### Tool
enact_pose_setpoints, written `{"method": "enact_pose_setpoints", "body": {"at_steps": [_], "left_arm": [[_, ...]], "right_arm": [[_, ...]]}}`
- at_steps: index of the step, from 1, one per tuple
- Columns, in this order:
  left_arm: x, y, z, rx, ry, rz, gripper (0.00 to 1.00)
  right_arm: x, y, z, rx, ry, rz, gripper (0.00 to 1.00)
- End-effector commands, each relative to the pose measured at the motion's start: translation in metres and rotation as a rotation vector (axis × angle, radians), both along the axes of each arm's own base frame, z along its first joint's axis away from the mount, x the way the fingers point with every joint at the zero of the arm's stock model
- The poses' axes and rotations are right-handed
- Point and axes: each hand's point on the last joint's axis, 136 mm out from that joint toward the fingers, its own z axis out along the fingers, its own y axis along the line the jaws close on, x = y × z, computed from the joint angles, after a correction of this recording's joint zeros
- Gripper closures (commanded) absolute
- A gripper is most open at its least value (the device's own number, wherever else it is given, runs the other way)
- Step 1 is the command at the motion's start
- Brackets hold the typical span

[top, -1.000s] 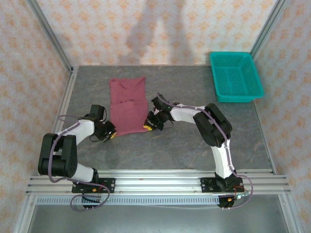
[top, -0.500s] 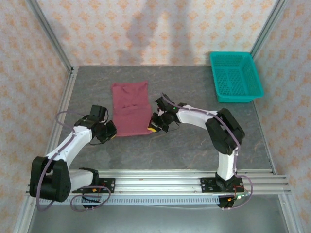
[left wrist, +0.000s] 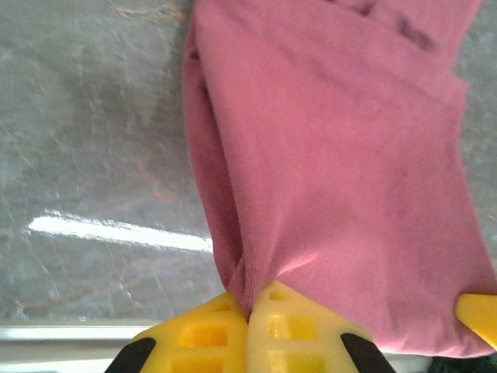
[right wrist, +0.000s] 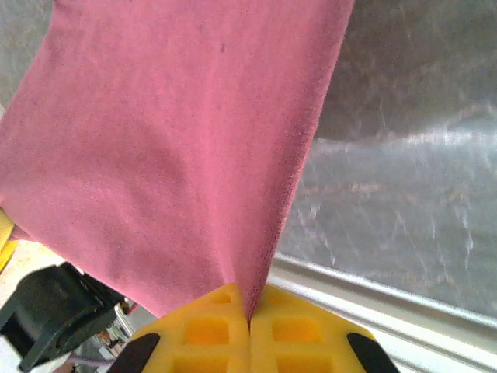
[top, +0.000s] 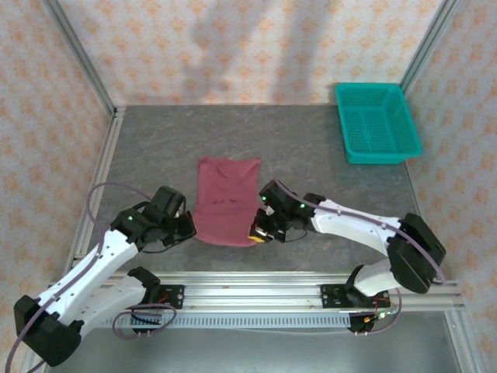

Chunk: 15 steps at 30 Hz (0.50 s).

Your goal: Fold and stack the t-shirts

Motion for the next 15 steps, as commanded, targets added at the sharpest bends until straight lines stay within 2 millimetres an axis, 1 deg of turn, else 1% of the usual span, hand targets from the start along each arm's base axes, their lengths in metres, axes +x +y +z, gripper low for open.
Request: {"method": "enact_pose_setpoints", "body": {"at_steps": [1,3,6,8,10,13,15], "left_arm": [[-0.009,0.012,0.024,0.045,-0.025,0.066,1.00],[-0.007,0.014,0.039,0.051,-0.061,0.070,1.00],[0.001,0.015,0.067,0.048,-0.123,0.074,1.00],[0.006,0.013,0.079,0.043,-0.147,0.072,1.00],[0.012,0.007,0.084,0.035,-0.157,0.063,1.00],[0.021,0.003,0.082,0.063,-0.141,0.052,1.00],[0.028,0.001,0.081,0.069,-0.141,0.057,1.00]], "right_arm": [[-0.003,-0.013,0.017,-0.020,-0.016,-0.080,1.00],[-0.001,-0.015,0.032,-0.015,-0.044,-0.087,1.00],[0.004,-0.013,0.051,-0.003,-0.074,-0.083,1.00],[0.008,-0.010,0.062,0.005,-0.098,-0.077,1.00],[0.013,-0.008,0.067,0.001,-0.118,-0.074,1.00],[0.022,-0.005,0.071,0.003,-0.128,-0.071,1.00],[0.032,-0.007,0.073,-0.003,-0.134,-0.082,1.00]]}}
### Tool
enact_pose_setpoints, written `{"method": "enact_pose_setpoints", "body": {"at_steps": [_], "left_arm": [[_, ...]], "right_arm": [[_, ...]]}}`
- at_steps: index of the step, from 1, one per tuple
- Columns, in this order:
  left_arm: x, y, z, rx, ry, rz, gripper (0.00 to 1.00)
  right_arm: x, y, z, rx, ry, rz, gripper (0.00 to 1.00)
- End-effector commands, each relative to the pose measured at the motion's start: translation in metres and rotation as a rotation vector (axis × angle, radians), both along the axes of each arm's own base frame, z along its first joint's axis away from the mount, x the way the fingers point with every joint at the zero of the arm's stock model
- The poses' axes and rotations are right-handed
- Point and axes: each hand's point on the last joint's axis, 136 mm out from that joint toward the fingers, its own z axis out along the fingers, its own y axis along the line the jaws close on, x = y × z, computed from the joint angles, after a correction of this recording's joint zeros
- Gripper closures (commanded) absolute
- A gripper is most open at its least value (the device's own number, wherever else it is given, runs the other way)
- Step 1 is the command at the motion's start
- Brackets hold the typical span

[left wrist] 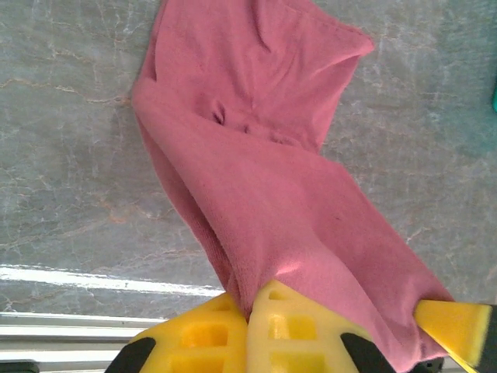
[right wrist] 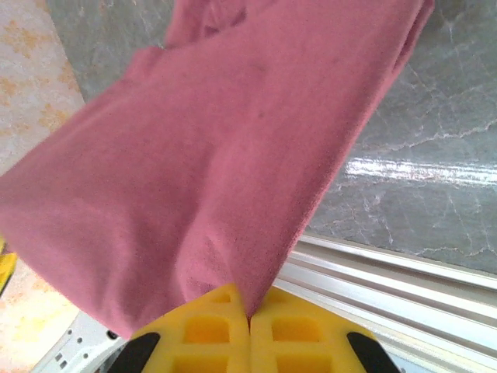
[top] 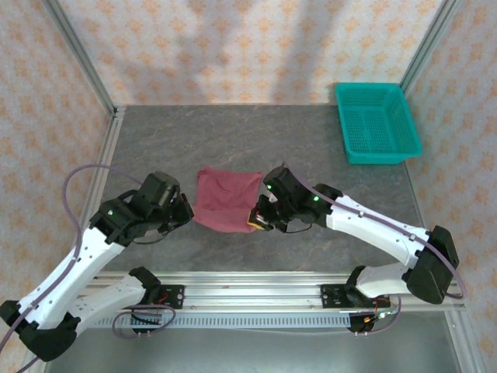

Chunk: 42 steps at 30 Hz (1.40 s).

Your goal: Fold and stack the t-shirts

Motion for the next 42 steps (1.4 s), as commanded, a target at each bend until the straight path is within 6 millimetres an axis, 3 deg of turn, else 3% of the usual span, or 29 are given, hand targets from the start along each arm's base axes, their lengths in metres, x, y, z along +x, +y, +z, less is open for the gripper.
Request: {"method": "enact_pose_setpoints", "body": {"at_steps": [1,27,37,42], "left_arm": [[0.013,0.004,-0.003,0.054,0.002,0.025,1.00],[0.114,0.031,-0.008,0.086,0.042,0.087,1.00],[0.152,0.040,-0.043,0.121,0.119,0.061,1.00],[0.180,0.043,-0.062,0.126,0.139,0.059,1.00]], "right_arm": [[0.018,-0.008,-0.002,-0.050,-0.018,-0.022,1.00],[0.137,-0.021,-0.010,-0.108,0.000,-0.018,1.00],[0.163,-0.027,-0.042,-0.136,0.064,-0.019,1.00],[0.184,-0.025,-0.062,-0.144,0.095,-0.028,1.00]]}}
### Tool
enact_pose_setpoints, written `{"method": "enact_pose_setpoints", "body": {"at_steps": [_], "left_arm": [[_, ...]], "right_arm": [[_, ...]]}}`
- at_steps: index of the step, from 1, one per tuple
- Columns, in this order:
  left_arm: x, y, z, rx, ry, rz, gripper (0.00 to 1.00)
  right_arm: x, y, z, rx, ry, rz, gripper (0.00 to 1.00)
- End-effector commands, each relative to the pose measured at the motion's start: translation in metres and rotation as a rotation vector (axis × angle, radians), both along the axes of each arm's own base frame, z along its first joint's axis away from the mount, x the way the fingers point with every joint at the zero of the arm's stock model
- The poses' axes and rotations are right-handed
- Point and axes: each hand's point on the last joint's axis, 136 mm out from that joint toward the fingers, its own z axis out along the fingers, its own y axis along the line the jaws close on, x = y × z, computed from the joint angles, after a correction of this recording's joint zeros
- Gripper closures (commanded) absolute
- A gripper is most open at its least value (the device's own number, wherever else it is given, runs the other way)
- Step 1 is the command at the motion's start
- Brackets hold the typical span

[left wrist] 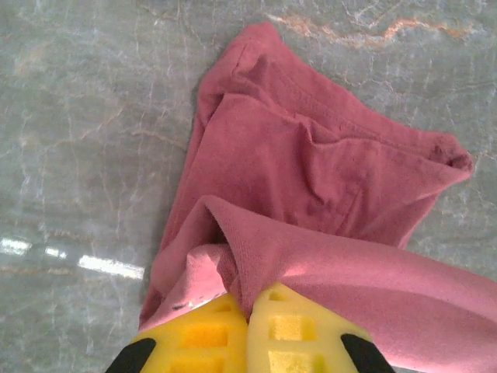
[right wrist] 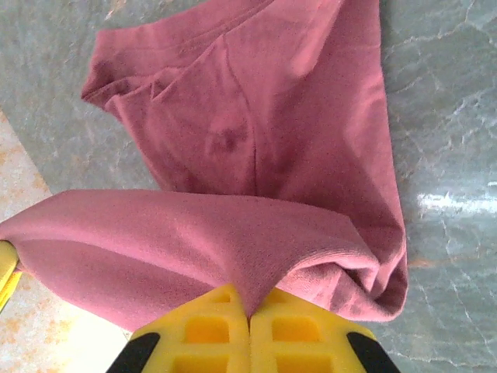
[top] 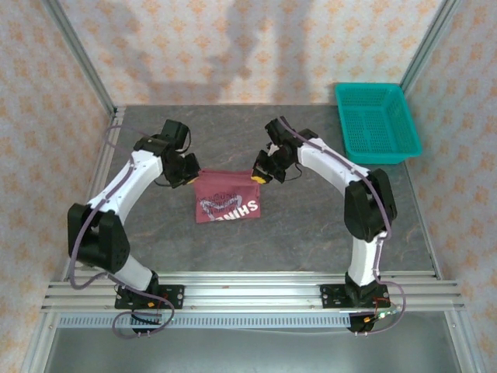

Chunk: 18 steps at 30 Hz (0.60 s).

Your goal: Fold and stack the t-shirts

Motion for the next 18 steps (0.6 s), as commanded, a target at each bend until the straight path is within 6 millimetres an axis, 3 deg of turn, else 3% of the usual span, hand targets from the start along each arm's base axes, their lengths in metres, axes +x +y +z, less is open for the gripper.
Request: {"method": "enact_pose_setpoints", "body": {"at_steps": [1,4,6,7,8,9,11,12,14,15,18], "left_arm": [[0.030,0.011,-0.001,0.035,-0.045,-0.003,1.00],[0.052,0.012,-0.019,0.050,-0.008,-0.011,1.00],[0.067,0.018,-0.031,0.069,0.035,0.000,1.00],[0.076,0.024,-0.028,0.080,0.042,0.026,0.92],[0.087,0.029,-0.033,0.084,0.070,0.050,0.76],[0.099,0.031,-0.023,0.078,0.053,0.064,0.64],[0.126,0.035,0.019,0.071,-0.027,0.093,0.51],[0.133,0.038,0.038,0.070,-0.062,0.108,0.46],[0.150,0.038,0.100,0.033,-0.204,0.119,0.29],[0.155,0.034,0.126,0.009,-0.273,0.110,0.01],[0.148,0.023,0.187,-0.060,-0.411,0.061,0.00]], "right_arm": [[0.016,-0.012,-0.015,-0.044,0.027,-0.014,1.00],[0.040,-0.017,-0.035,-0.054,0.047,-0.051,0.94],[0.066,-0.017,-0.046,-0.034,0.053,-0.085,0.75],[0.082,-0.020,-0.048,-0.028,0.065,-0.115,0.64],[0.100,-0.018,-0.042,0.001,0.045,-0.129,0.58],[0.118,-0.015,-0.028,0.030,-0.007,-0.135,0.53],[0.152,-0.016,0.012,0.063,-0.121,-0.152,0.42],[0.161,-0.019,0.031,0.068,-0.163,-0.148,0.40],[0.167,-0.032,0.071,0.026,-0.261,-0.118,0.35],[0.164,-0.039,0.082,-0.005,-0.288,-0.105,0.33],[0.140,-0.056,0.099,-0.080,-0.305,-0.058,0.31]]}}
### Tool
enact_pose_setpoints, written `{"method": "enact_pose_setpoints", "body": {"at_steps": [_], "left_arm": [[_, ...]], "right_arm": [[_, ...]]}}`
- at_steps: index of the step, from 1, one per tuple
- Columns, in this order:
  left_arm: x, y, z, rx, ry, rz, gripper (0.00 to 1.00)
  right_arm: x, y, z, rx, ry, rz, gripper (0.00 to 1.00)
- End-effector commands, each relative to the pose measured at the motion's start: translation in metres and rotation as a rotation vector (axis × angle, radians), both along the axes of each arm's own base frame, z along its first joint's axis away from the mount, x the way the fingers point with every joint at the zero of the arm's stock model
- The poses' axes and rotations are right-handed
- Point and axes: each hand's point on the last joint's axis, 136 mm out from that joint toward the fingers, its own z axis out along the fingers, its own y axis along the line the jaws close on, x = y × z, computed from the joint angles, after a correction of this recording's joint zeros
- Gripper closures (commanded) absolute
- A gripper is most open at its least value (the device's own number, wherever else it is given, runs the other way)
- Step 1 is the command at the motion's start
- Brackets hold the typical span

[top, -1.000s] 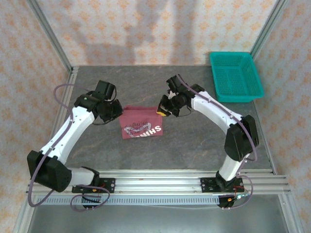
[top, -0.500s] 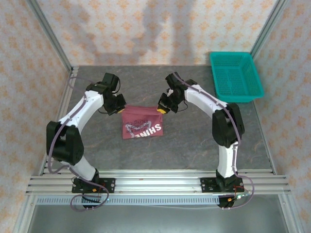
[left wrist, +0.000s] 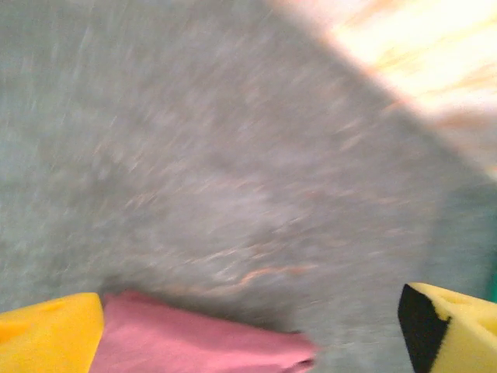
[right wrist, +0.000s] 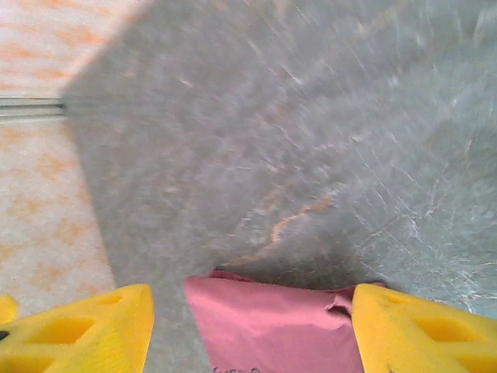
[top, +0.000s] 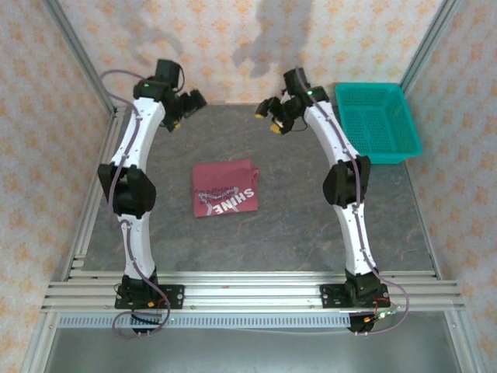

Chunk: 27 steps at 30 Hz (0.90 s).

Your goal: Fold and stack the t-shirts

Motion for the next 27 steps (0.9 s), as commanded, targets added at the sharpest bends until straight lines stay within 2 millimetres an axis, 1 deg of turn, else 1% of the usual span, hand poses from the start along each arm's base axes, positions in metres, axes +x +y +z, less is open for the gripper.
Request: {"method": "enact_pose_setpoints", "body": {"at_steps": [1,3,4,6,7,8,9,10,13,14,17,19,22,25,27], "left_arm": [[-0.042,-0.010,0.091,-0.035,-0.140,-0.059,0.00],[-0.065,-0.014,0.108,-0.040,-0.179,-0.090,0.00],[-0.075,-0.015,0.109,-0.042,-0.189,-0.108,0.00],[-0.099,-0.015,0.103,-0.035,-0.199,-0.128,0.00],[-0.111,-0.015,0.095,-0.027,-0.194,-0.144,0.00],[-0.122,-0.014,0.081,-0.013,-0.176,-0.155,0.00],[-0.133,-0.013,0.074,-0.007,-0.175,-0.162,0.00],[-0.144,-0.014,0.060,-0.003,-0.163,-0.179,0.00],[-0.166,-0.010,0.021,0.024,-0.120,-0.190,0.00],[-0.170,-0.009,0.006,0.024,-0.101,-0.193,0.00],[-0.176,-0.013,-0.026,-0.002,-0.063,-0.201,0.00],[-0.176,-0.017,-0.035,-0.024,-0.075,-0.200,0.00],[-0.180,-0.020,-0.039,-0.012,-0.105,-0.205,0.00],[-0.190,-0.016,-0.040,0.001,-0.109,-0.196,0.00],[-0.199,-0.013,-0.041,0.013,-0.101,-0.196,0.00]], "right_arm": [[-0.055,-0.021,0.027,-0.152,0.018,0.081,0.31],[-0.074,-0.025,0.031,-0.206,-0.019,0.108,0.30],[-0.083,-0.024,0.031,-0.213,-0.043,0.119,0.29],[-0.099,-0.026,0.029,-0.202,-0.069,0.115,0.29],[-0.106,-0.026,0.024,-0.187,-0.069,0.111,0.29],[-0.112,-0.025,0.019,-0.164,-0.075,0.113,0.29],[-0.117,-0.024,0.015,-0.145,-0.081,0.115,0.28],[-0.124,-0.023,0.004,-0.136,-0.072,0.124,0.27],[-0.134,-0.018,-0.022,-0.158,-0.048,0.169,0.25],[-0.136,-0.014,-0.031,-0.169,-0.047,0.188,0.24],[-0.135,-0.001,-0.052,-0.177,-0.052,0.223,0.22],[-0.131,0.008,-0.065,-0.171,-0.053,0.237,0.21],[-0.122,0.019,-0.086,-0.167,-0.049,0.250,0.21],[-0.112,0.029,-0.101,-0.158,-0.044,0.262,0.20],[-0.107,0.031,-0.112,-0.171,-0.027,0.269,0.21]]}}
